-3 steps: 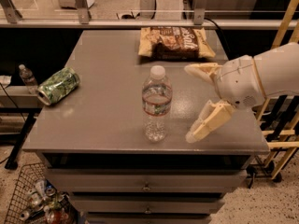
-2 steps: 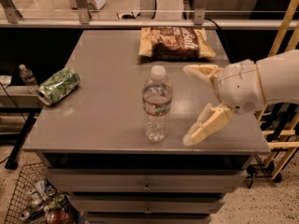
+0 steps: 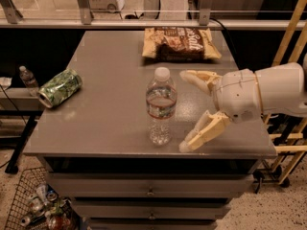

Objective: Move water bottle near brown chip bag

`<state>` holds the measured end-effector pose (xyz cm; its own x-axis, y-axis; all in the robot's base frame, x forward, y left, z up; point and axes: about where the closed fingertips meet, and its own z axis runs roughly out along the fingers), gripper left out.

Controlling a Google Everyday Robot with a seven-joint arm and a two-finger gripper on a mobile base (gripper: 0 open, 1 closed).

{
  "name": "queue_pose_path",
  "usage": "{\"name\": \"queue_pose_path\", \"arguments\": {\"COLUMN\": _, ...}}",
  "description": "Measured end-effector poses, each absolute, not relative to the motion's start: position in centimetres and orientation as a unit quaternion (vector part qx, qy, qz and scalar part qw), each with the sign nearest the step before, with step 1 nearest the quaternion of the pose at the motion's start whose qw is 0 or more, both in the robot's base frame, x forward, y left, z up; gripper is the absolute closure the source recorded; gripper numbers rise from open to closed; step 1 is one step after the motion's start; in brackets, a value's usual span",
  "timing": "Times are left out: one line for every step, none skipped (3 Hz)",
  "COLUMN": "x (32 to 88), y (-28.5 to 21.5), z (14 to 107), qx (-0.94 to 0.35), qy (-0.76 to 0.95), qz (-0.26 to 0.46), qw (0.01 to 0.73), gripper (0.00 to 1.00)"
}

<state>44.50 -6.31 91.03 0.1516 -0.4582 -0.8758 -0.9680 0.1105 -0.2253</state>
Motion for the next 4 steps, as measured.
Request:
{"name": "queue_pose_path", "arguments": {"x": 45.5, "y": -5.1, "z": 90.6, "qx": -0.605, "qy": 0.572, "qz": 0.3, "qw": 0.466, "gripper": 0.0}}
{"name": "queue_pose_path", "arguments": {"x": 46.2, "y": -4.2, "z": 90.3, "qx": -0.606, "qy": 0.556, "qz": 0.319, "qw": 0.471, "gripper": 0.0}}
{"name": "queue_pose_path", "arguments": {"x": 46.5, "y": -3.7, "z": 90.3, "qx": -0.607, "qy": 0.545, "qz": 0.333, "qw": 0.473, "gripper": 0.0}}
{"name": "queue_pose_path", "arguments": {"x": 46.8, "y": -3.4, "z": 90.5, "qx": -0.604, "qy": 0.537, "qz": 0.344, "qw": 0.478, "gripper": 0.0}}
